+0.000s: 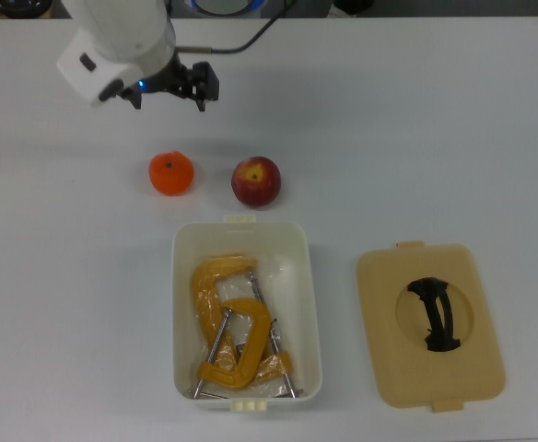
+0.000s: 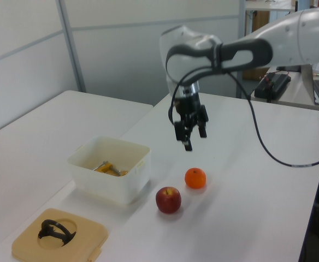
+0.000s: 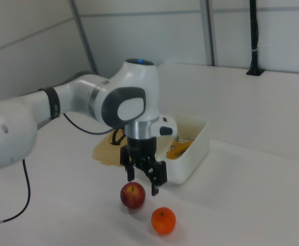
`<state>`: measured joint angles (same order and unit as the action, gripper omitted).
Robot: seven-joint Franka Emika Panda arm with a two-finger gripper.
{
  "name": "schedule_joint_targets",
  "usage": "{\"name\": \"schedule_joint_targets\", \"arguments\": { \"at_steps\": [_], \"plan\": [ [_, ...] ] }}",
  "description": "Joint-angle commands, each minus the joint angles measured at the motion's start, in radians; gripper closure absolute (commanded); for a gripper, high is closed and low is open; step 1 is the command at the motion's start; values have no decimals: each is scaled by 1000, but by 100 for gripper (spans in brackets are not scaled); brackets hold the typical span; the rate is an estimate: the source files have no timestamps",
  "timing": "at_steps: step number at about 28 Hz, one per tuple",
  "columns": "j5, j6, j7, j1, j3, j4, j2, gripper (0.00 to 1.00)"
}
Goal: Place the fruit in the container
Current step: 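Move the open gripper down over the orange tangerine, then close the gripper around the orange tangerine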
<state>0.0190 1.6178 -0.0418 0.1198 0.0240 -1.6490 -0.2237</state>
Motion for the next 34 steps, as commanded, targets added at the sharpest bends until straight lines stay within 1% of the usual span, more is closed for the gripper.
{"name": "schedule_joint_targets", "arguments": {
  "at_steps": [1,5,8,9,11,16,21,34],
  "plan": [
    [-39,22,-21,3,1,-52,-40,0],
    [-40,96,-20,17,-1,-89,-66,0],
    [-45,123,-10,26,-1,-91,-97,0],
    [-59,143,-7,30,-1,-91,-117,0],
    [-68,171,3,31,-1,-91,-132,0],
    [-73,234,59,27,-1,-89,-177,0],
    [-74,272,77,29,1,-91,-192,0],
    [-67,286,106,27,8,-89,-197,0]
  ]
}}
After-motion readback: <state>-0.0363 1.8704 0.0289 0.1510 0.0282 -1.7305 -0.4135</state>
